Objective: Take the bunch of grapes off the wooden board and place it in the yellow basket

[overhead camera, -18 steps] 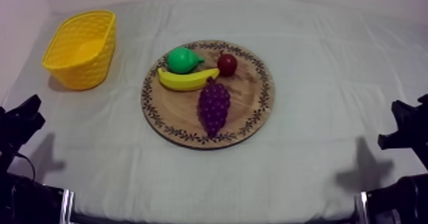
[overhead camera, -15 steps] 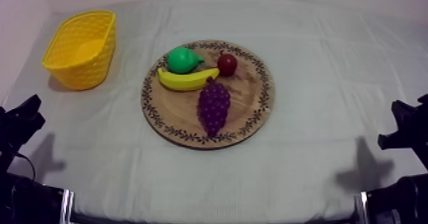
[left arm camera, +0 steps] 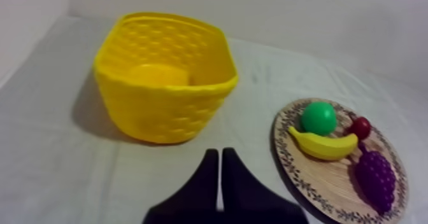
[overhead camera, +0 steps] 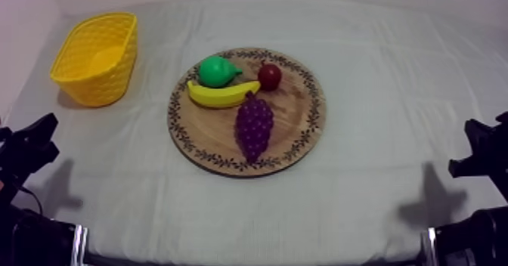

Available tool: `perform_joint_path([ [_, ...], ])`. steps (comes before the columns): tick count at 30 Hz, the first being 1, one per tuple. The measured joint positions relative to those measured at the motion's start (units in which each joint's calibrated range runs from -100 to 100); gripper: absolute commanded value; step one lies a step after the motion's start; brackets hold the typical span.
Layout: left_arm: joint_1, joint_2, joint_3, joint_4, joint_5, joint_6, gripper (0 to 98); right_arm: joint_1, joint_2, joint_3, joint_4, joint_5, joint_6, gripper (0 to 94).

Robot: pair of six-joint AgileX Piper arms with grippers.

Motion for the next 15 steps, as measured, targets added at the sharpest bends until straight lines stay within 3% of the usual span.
perform_joint_path([
  [5, 4.06, 0.07, -0.47, 0.0, 0.17, 0.5, 0.0, 0.0, 0.0, 0.0, 0.0, 0.0, 0.0, 0.3],
  [10, 7.11, 2.47, -1.31, 0.19, 1.72, 4.28, 0.0, 0.0, 0.0, 0.0, 0.0, 0.0, 0.0, 0.3],
  [15, 8.3, 7.79, -2.58, 0.97, -1.06, 5.14, 0.0, 0.0, 0.0, 0.0, 0.0, 0.0, 0.0, 0.3],
])
